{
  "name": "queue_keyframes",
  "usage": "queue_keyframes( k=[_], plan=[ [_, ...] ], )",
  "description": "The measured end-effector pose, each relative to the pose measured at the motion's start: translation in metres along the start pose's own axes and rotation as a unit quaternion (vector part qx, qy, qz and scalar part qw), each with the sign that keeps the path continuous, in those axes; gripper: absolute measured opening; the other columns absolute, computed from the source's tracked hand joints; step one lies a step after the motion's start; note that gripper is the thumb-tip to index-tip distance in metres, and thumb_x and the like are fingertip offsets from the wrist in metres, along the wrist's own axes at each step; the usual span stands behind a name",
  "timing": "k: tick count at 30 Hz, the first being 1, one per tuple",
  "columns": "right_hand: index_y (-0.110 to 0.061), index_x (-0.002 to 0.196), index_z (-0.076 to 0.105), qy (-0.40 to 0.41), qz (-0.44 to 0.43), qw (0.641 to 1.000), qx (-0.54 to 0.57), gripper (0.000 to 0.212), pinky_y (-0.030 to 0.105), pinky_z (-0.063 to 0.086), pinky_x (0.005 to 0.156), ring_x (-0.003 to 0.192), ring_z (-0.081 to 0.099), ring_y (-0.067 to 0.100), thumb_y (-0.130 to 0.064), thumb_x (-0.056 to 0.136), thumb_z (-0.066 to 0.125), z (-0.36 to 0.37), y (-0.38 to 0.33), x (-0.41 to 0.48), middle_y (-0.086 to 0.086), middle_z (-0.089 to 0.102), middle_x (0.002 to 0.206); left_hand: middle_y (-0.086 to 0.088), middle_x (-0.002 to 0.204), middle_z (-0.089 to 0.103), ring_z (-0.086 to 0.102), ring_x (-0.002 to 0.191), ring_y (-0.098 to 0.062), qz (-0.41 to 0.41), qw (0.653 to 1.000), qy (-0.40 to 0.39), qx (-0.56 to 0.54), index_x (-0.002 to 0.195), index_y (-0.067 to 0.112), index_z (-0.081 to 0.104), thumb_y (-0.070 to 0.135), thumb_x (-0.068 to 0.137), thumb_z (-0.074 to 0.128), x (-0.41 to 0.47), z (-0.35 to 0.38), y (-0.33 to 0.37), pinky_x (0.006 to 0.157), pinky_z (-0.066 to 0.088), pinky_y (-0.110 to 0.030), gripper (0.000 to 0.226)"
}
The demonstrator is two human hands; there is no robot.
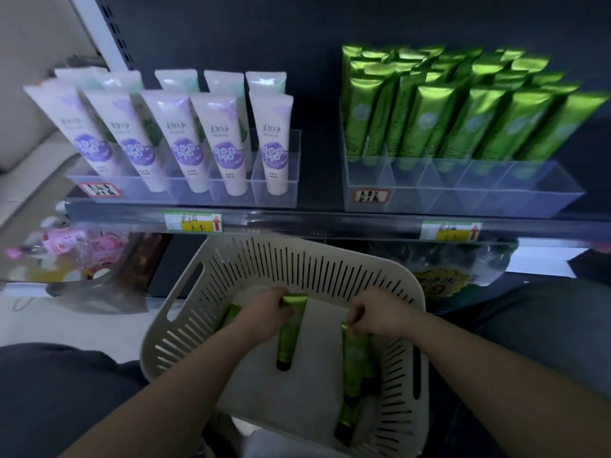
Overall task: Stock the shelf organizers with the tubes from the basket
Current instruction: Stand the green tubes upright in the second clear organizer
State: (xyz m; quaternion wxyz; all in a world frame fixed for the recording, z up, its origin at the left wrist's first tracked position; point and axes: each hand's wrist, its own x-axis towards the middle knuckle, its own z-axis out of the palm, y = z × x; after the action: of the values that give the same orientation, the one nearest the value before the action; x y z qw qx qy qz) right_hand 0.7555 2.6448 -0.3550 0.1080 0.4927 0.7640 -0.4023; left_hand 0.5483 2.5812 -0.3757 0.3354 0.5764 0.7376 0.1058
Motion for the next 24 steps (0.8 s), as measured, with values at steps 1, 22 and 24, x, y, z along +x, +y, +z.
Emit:
queue_keyframes(
  k=[1,22,24],
  plan=[
    [-0.014,0.089,0.073,0.012,-0.005,1.000,0.011,0.014,0.014,0.044,0.064,0.076,0.058,0.003,-0.014,0.075,0.076,-0.002,-0.002,-0.004,-0.006,0.067,0.085,-0.002,0.090,0.060,0.055,0.078,-0.014,0.006,1.000,0.004,-0.006,0.104,0.015,0.058,0.022,0.090,0.055,-0.004,-0.003,0.004,0.058,0.042,-0.023,0.016],
    [-0.030,0.073,0.072,0.214,-0.145,0.957,0.134,0.012,0.016,0.047,0.064,0.074,0.063,0.001,-0.018,0.076,0.076,-0.121,-0.029,-0.080,-0.011,0.070,0.077,-0.003,0.086,0.067,0.064,0.078,-0.015,0.181,0.974,0.134,-0.028,0.095,0.020,0.060,0.021,0.092,0.053,-0.044,-0.090,0.129,0.072,0.053,-0.031,0.008],
    [-0.029,0.072,0.072,0.224,-0.162,0.950,0.148,0.014,0.013,0.046,0.061,0.070,0.062,-0.002,-0.017,0.077,0.075,-0.131,-0.030,-0.086,-0.012,0.069,0.073,0.000,0.084,0.065,0.062,0.075,-0.010,0.197,0.969,0.146,-0.027,0.088,0.021,0.061,0.020,0.093,0.051,-0.044,-0.098,0.142,0.065,0.049,-0.021,0.012]
  ],
)
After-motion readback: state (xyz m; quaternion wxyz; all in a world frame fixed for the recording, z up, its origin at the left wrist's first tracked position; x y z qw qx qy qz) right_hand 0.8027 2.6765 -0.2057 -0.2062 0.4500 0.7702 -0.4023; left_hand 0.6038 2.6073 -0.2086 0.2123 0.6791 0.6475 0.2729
